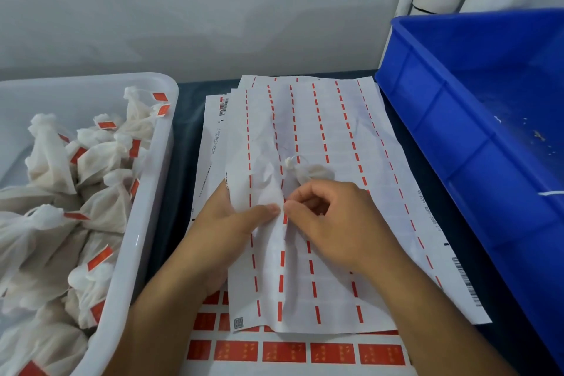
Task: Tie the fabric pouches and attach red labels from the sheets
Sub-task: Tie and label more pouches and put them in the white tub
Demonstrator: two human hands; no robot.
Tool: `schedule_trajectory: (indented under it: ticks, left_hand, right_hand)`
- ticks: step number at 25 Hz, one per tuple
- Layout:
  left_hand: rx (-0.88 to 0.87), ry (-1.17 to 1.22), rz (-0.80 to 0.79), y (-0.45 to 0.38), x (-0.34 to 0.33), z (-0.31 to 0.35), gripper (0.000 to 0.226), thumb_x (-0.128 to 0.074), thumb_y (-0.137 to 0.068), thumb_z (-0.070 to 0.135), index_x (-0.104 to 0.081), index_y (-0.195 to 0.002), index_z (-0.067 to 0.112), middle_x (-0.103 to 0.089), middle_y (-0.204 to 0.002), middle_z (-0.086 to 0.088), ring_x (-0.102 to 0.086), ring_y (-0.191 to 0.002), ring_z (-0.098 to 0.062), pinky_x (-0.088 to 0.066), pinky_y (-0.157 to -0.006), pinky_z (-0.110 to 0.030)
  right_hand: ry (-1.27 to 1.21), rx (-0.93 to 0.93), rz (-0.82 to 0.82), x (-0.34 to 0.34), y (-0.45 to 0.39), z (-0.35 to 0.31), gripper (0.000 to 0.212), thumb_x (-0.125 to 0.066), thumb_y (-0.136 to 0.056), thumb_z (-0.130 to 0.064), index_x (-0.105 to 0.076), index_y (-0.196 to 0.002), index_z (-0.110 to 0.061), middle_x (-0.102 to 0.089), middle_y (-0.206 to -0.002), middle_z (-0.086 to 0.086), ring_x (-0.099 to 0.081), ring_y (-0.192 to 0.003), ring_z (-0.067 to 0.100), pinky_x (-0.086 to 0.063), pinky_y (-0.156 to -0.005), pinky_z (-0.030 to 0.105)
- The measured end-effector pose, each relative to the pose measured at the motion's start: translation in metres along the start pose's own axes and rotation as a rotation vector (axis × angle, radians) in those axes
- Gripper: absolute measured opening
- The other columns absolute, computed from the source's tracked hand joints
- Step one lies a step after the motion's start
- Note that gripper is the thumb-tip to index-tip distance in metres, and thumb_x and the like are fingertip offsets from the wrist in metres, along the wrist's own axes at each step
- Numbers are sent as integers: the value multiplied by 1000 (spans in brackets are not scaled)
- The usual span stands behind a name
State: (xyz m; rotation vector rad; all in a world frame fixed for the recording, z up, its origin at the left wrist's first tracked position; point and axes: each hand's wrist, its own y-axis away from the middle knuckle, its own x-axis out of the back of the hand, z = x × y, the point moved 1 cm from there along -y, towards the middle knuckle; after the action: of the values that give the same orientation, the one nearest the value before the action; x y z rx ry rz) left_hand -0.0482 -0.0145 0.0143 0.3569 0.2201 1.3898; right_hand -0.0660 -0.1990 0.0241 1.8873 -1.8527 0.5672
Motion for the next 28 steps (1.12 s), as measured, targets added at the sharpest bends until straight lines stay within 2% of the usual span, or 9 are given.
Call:
schedule_trajectory:
  ticks: [3, 5, 10, 12, 14, 17, 20, 24, 28]
  left_hand:
    - [-72, -19, -70, 3, -2, 2, 51, -76, -90, 31, -52, -135, 40, -78, -109, 3, -78, -90, -28, -64, -73, -50]
    - [-93, -29, -99, 4, -2, 2, 51, -74, -91, 32, -52, -136, 40, -77, -111, 3, -78, -92, -28, -64, -73, -48]
    - [-96, -46, -67, 5, -3, 2, 41, -72, -91, 32, -52, -123, 48, -77, -97, 17, -78, -82, -16, -62, -56, -30]
    - [-84, -44, -70, 6, -3, 3, 44, -73, -90, 33, -51, -127, 45, -78, -99, 14, -79, -84, -18, -63, -60, -34]
    - [-58, -46, -64, 7, -3, 4, 52, -75, -84, 38, -51, -130, 43, -77, -104, 10, -79, -86, -23, -65, -67, -44]
    - [-30, -20, -51, 7, -2, 3, 56, -75, -81, 40, -52, -132, 42, -78, -107, 7, -78, -89, -26, -64, -74, -53]
    - [-18, -17, -31, 5, 0, 2, 45, -74, -90, 33, -53, -129, 44, -78, -102, 9, -79, -85, -25, -64, -71, -51]
    - [-62, -9, -78, 5, 0, 3, 47, -72, -93, 31, -52, -134, 42, -78, -105, 6, -79, -86, -28, -64, -66, -45]
    - [-89, -44, -88, 5, 1, 2, 50, -74, -89, 35, -50, -132, 45, -78, -105, 5, -79, -86, -28, -64, -67, -46]
  right_hand:
    - [100, 19, 18, -2, 3, -4, 18, -68, -92, -53, -75, -97, -37, -67, -79, -28, -65, -77, -5, -45, -58, 2]
    - [164, 34, 28, -6, 4, -5, 18, -64, -96, -52, -73, -99, -37, -68, -84, -25, -65, -74, -1, -42, -65, 2]
    - [113, 23, 57, -6, 5, -6, 16, -59, -101, -43, -66, -90, -35, -68, -82, -18, -64, -73, 3, -42, -63, 5]
    - [85, 3, 50, -6, 4, -5, 16, -58, -102, -41, -67, -92, -32, -68, -83, -17, -64, -75, 3, -43, -62, 6]
    - [50, -15, 35, -5, 2, -4, 17, -58, -102, -39, -69, -92, -30, -68, -82, -15, -64, -74, 3, -44, -58, 5]
    - [-13, -33, 40, -1, 0, -3, 18, -58, -102, -37, -69, -90, -29, -68, -79, -14, -63, -79, -4, -45, -58, 4]
    - [-27, -37, 39, 3, -1, -2, 16, -60, -101, -36, -69, -89, -30, -68, -78, -15, -62, -83, -8, -47, -59, 4]
    - [1, -1, -37, 3, 3, -7, 22, -69, -91, -55, -74, -94, -34, -70, -81, -22, -65, -78, -5, -49, -63, 6]
    - [61, 31, -7, -2, 5, -9, 16, -66, -95, -50, -72, -95, -36, -68, -83, -23, -65, -79, -3, -48, -64, 3]
